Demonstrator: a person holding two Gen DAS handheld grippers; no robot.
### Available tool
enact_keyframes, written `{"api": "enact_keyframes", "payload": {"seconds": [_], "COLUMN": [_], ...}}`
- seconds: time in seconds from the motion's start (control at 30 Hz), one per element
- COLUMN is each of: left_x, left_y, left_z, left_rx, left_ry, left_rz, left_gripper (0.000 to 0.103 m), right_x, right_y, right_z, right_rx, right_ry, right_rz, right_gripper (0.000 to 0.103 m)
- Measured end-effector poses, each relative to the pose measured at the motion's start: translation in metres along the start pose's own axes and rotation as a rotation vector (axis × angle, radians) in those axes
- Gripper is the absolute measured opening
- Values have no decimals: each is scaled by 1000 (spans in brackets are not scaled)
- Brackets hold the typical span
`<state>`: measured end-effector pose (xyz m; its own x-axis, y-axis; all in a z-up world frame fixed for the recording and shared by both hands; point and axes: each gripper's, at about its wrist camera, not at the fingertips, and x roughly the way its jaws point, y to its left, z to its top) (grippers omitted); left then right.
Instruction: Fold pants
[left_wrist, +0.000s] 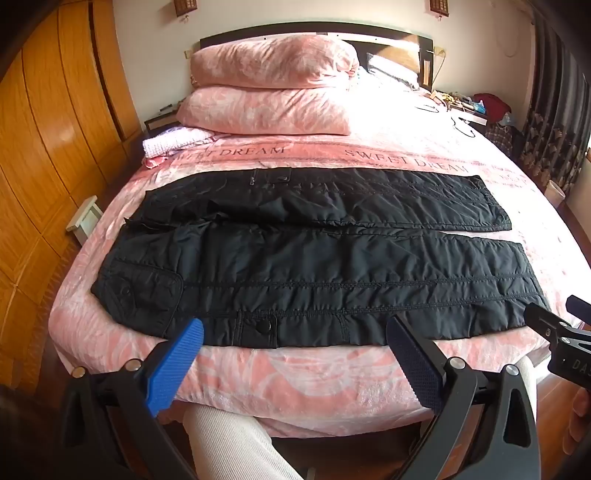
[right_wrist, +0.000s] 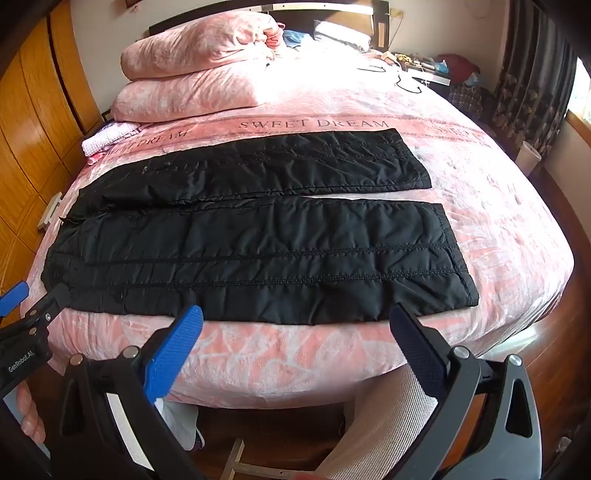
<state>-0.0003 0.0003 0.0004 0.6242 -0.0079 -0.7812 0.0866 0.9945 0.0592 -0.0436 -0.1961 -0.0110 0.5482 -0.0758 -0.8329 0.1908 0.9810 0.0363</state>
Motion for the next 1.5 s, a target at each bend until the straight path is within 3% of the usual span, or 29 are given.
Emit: {"api": "enact_keyframes", "payload": {"seconds": [1.5], "left_x": [3], "left_y": [4], "left_z": [0], "left_rx": [6], "left_ry": [6], "left_rz": [20], "left_gripper": [99], "right_x": [1], "right_y": [1], "right_z": [5], "right_rx": [-1], "right_ry": [0], "right_rz": [14], "right_gripper": [101]}}
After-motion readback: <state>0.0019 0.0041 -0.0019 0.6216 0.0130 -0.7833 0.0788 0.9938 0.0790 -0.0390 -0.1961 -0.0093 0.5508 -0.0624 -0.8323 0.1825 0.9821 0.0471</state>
